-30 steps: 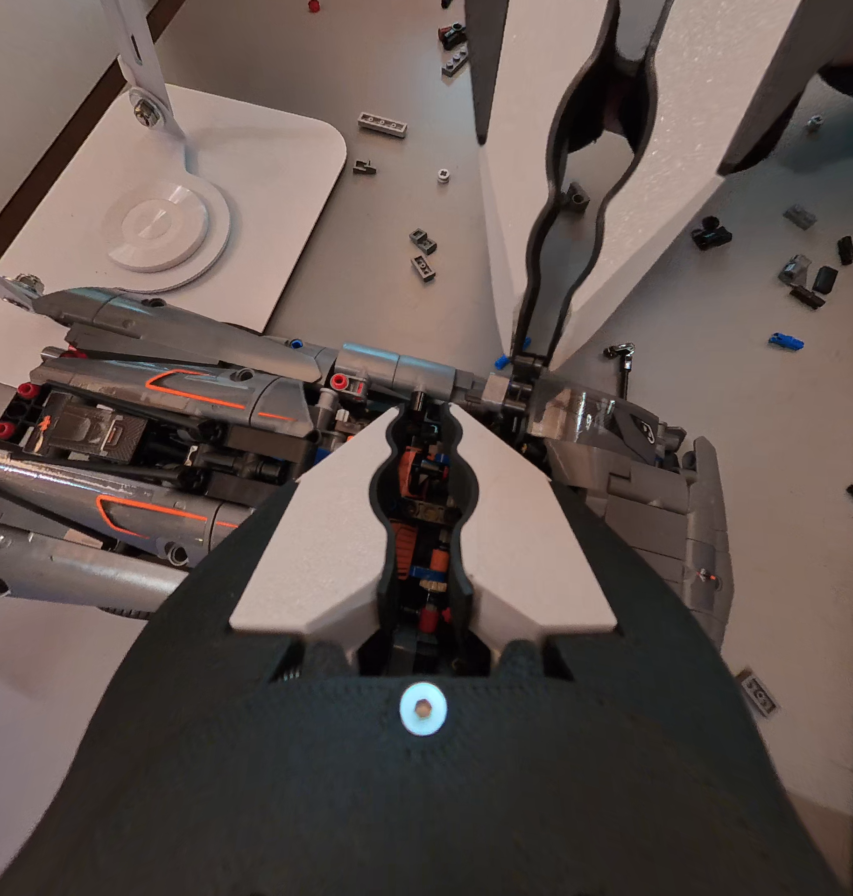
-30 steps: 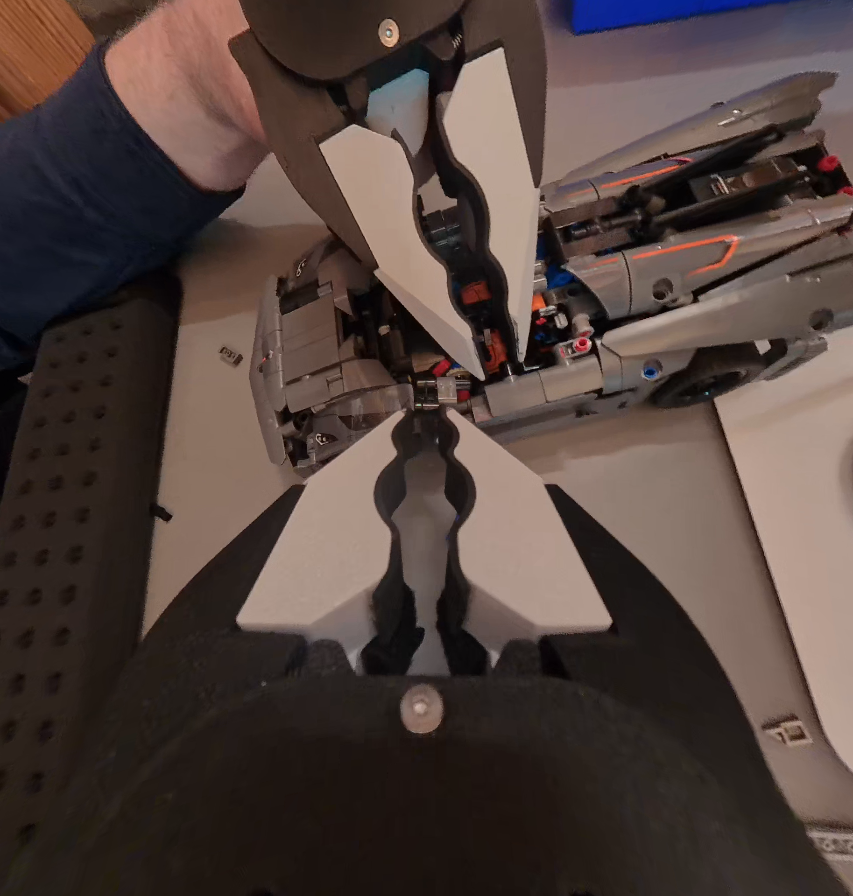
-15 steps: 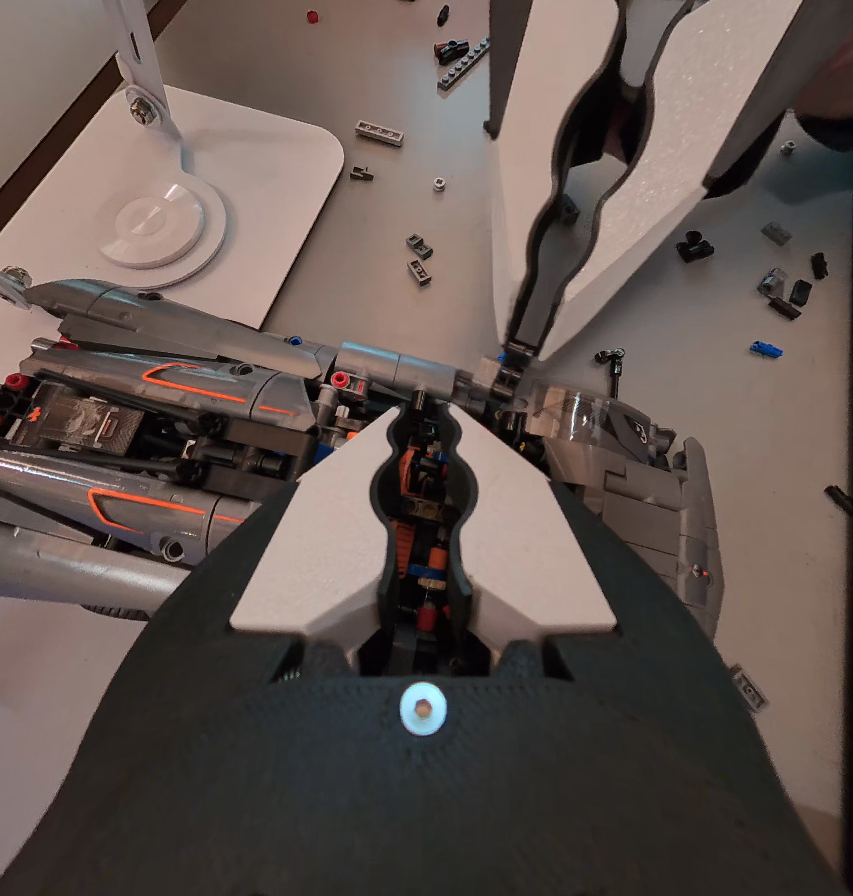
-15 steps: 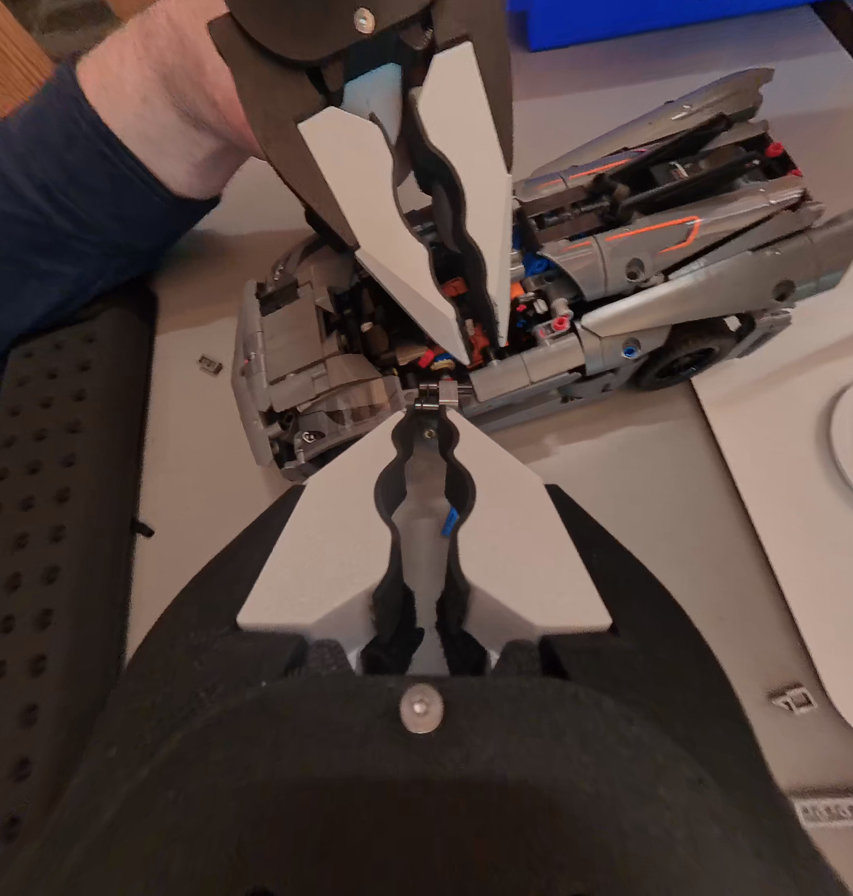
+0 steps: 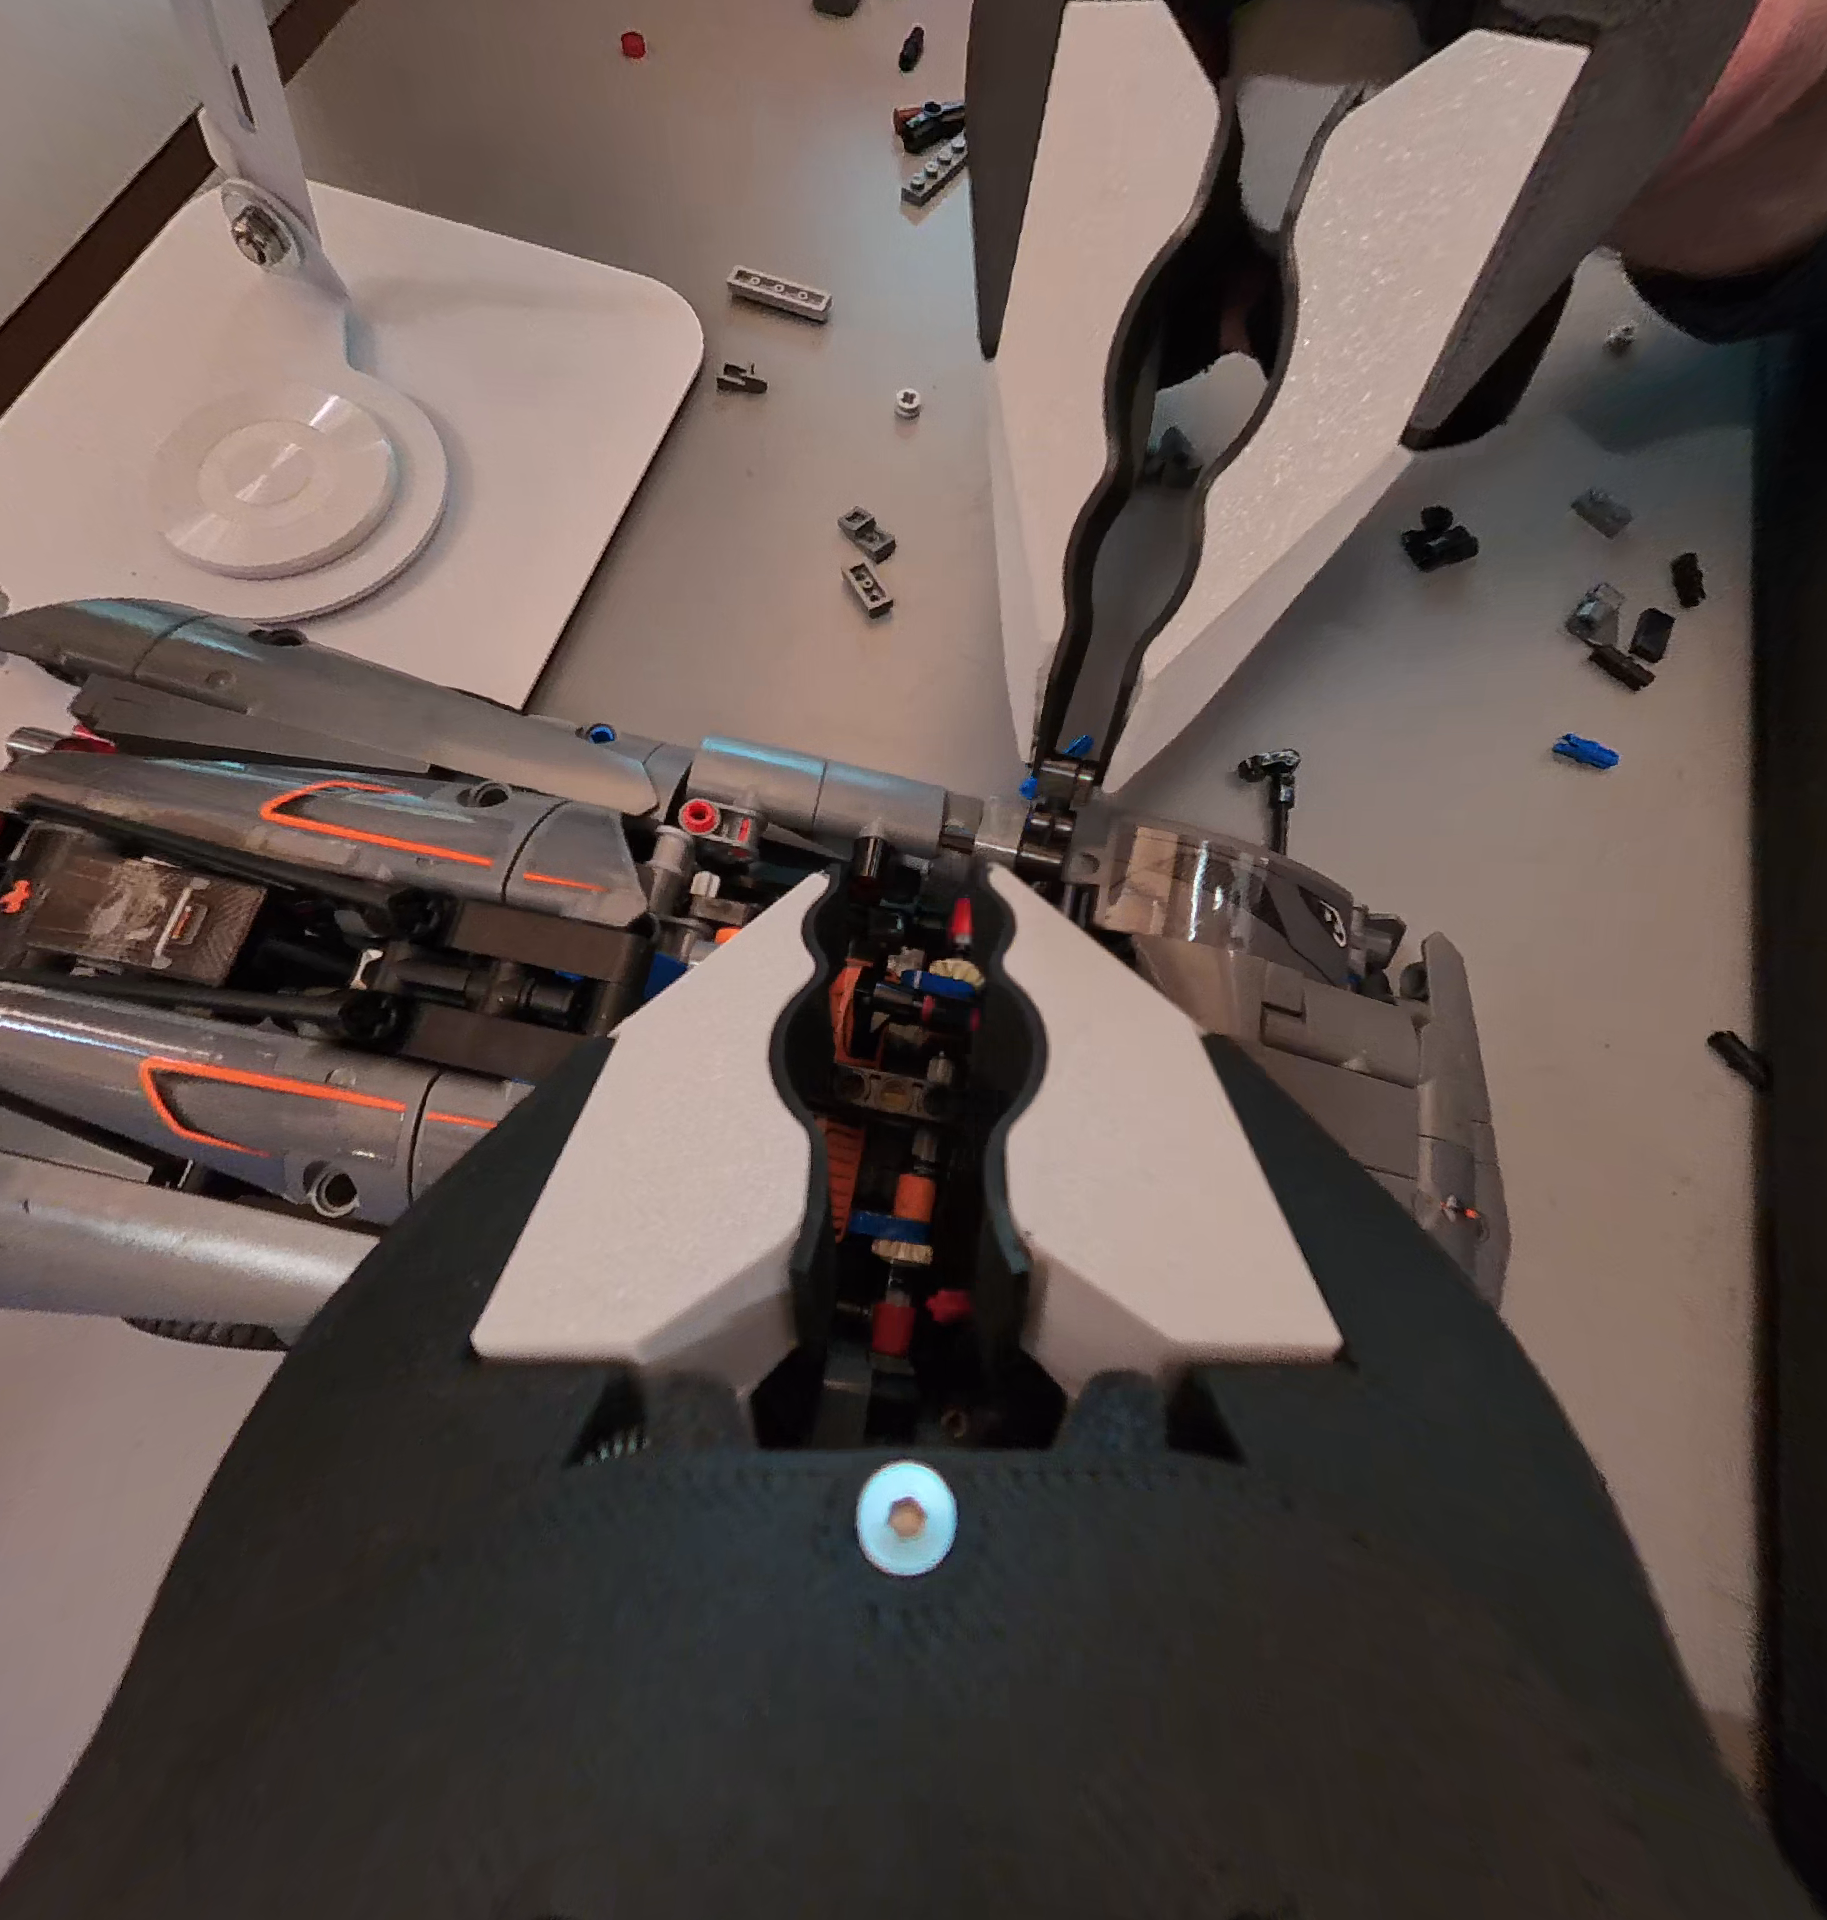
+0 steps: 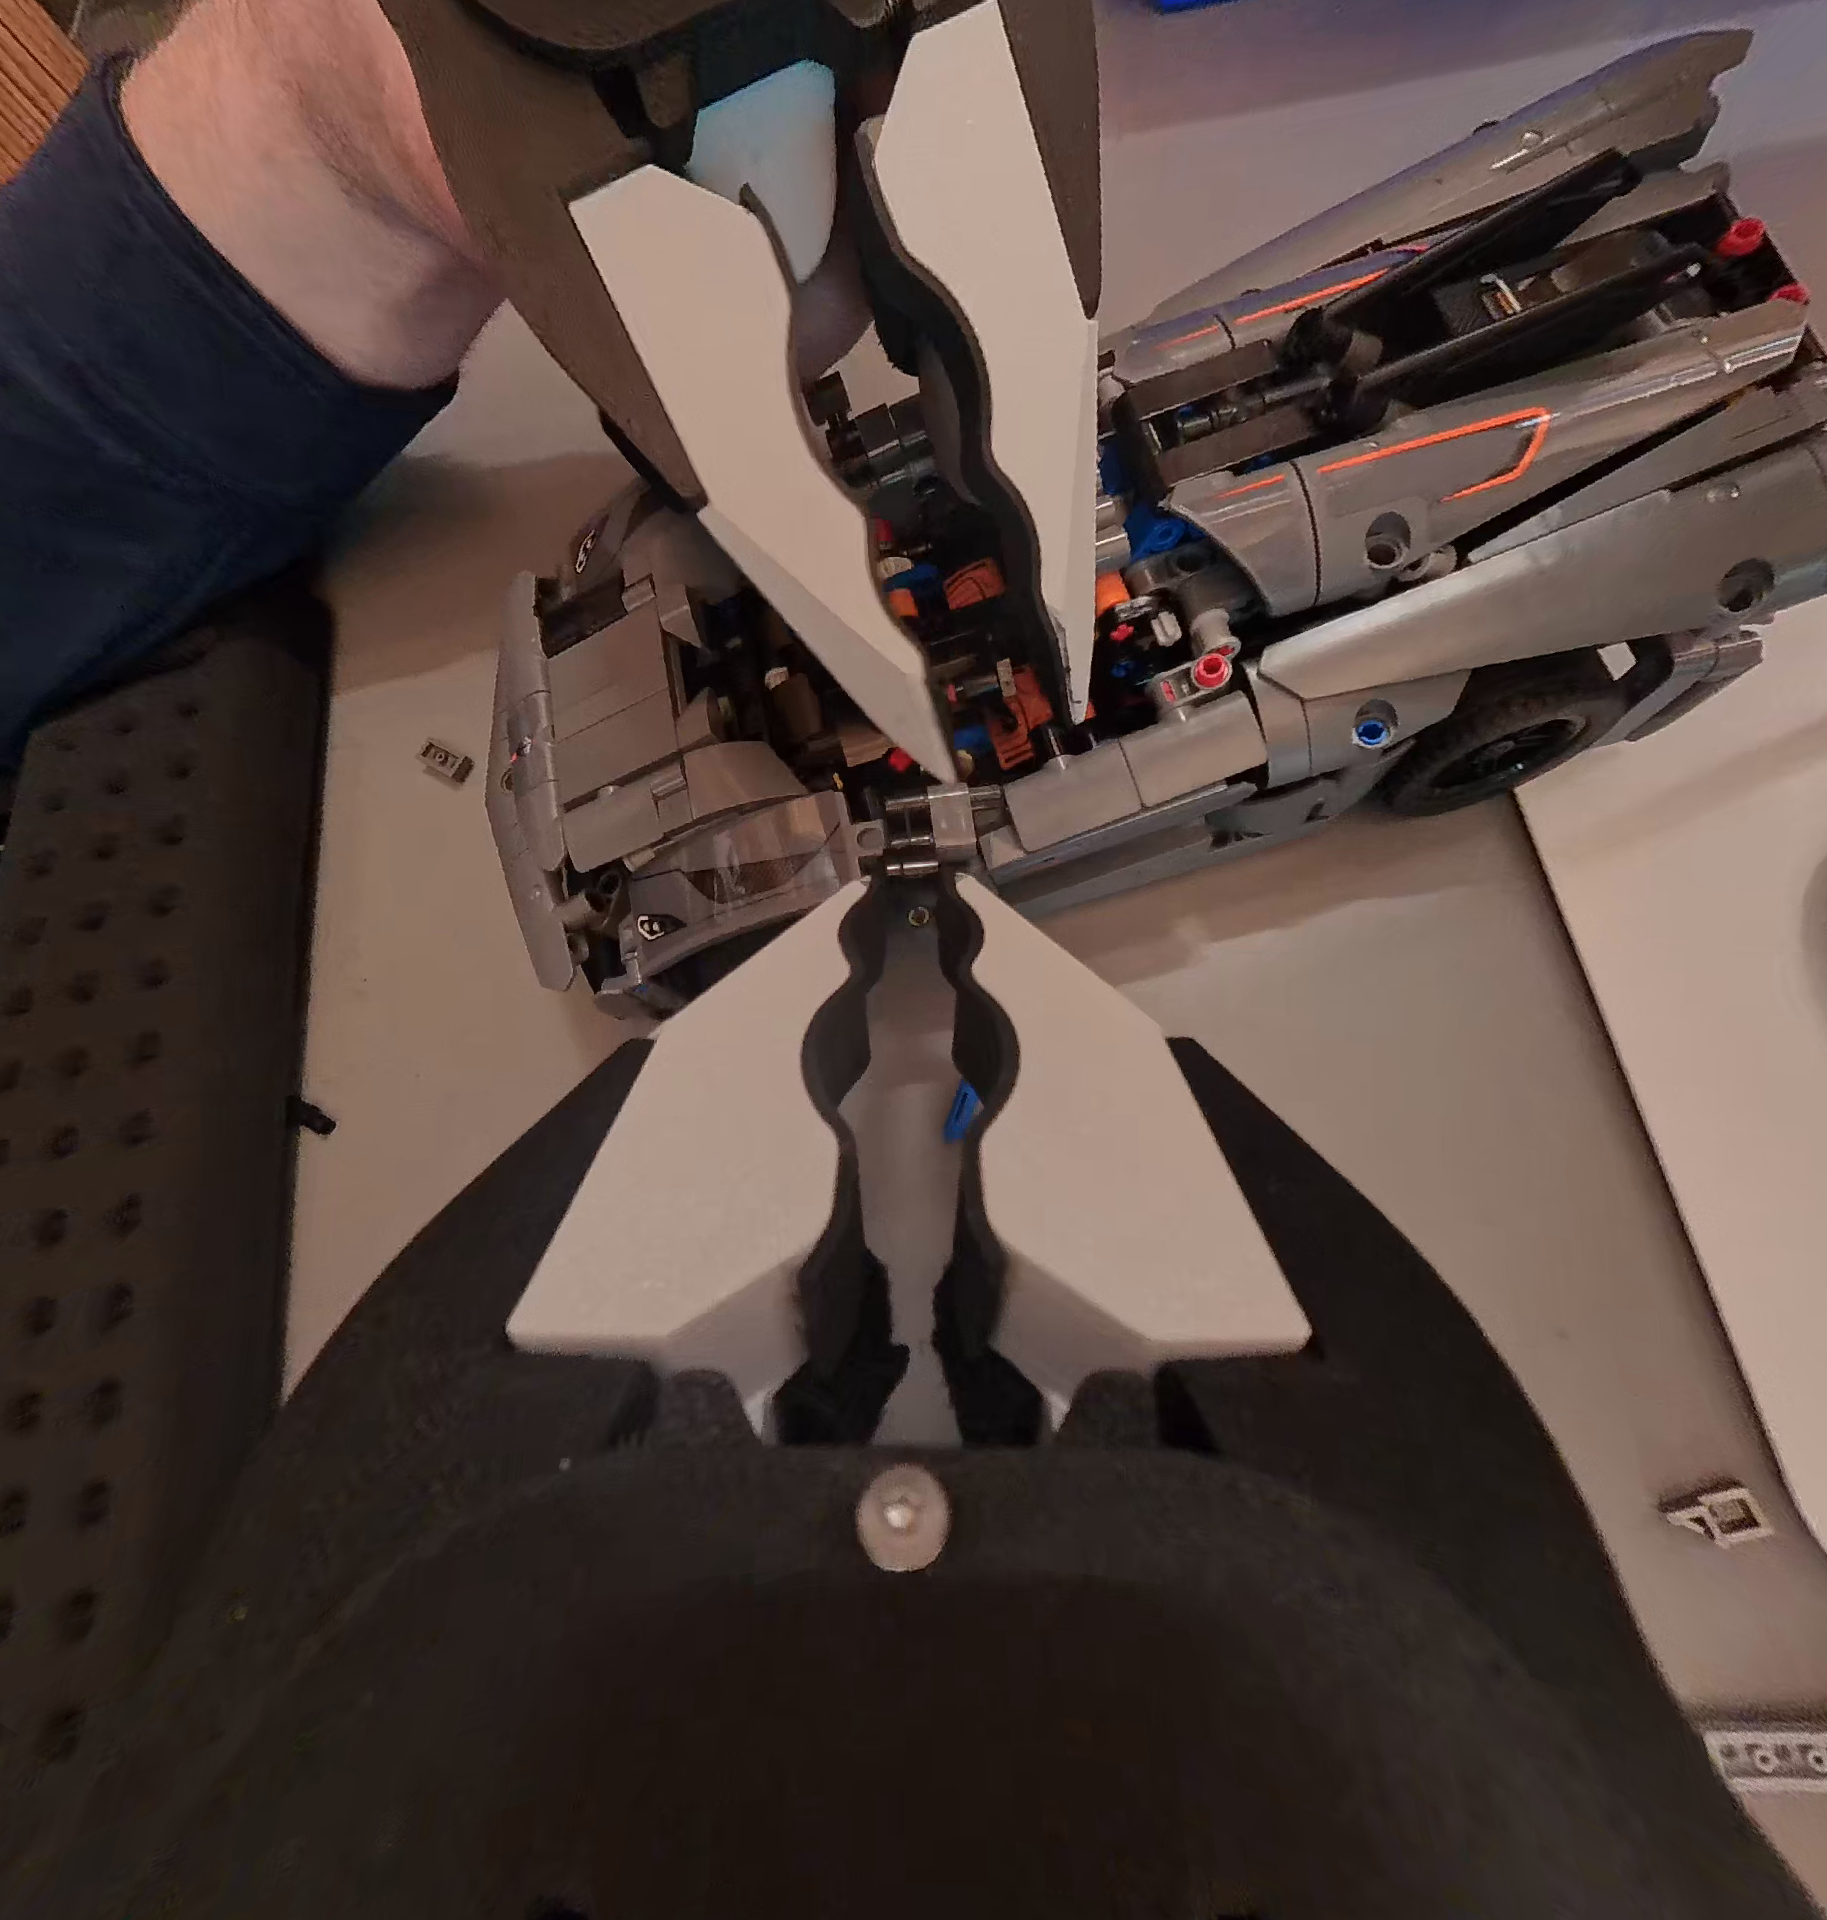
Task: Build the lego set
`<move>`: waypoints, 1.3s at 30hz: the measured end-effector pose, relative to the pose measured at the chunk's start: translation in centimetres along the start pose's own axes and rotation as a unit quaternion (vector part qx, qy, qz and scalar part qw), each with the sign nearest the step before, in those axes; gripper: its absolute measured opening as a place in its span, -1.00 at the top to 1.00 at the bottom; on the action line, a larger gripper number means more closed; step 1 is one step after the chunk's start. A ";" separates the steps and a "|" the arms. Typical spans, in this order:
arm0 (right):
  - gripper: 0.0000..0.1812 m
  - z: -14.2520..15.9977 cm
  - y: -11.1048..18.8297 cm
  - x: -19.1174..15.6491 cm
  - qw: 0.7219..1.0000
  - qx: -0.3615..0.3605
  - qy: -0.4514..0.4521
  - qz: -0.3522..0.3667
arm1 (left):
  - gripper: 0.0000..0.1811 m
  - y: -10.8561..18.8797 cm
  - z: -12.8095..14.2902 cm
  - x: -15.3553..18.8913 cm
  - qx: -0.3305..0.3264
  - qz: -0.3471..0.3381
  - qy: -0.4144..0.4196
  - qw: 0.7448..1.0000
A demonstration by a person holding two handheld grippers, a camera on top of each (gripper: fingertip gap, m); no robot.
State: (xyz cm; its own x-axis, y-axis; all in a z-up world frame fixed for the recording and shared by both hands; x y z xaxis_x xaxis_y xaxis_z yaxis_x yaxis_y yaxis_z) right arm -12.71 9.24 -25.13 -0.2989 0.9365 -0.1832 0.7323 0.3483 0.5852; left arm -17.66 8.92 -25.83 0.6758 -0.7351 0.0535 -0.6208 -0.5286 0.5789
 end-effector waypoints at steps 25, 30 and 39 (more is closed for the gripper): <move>0.93 0.2 0.0 0.4 0.999 -0.034 -0.018 -0.015 | 0.59 -0.2 -0.2 0.3 -0.005 0.011 0.000 1.000; 0.92 0.3 0.0 0.5 0.999 -0.051 0.007 0.010 | 0.59 -0.4 -0.3 0.2 -0.006 0.006 -0.001 1.000; 0.92 0.2 0.1 0.4 0.994 -0.073 0.051 0.059 | 0.59 -0.4 -0.3 0.0 -0.005 0.000 -0.001 1.000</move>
State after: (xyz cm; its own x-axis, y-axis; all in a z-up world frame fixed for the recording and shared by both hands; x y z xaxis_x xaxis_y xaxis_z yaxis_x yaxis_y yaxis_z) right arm -12.62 9.69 -25.29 -0.2813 0.9592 -0.0299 0.6710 0.2189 0.7085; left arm -17.24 9.24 -25.82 0.6750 -0.7359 0.0528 -0.6169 -0.5237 0.5875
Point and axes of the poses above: each gripper's, where its closed fingertips meet, y back along the fingers, z out of its underside, x = y × z across the jaws, the point moved 2 cm from there along y, back along the fingers, and after that the axes turned 5 degrees about x, right-handed, at the moved point
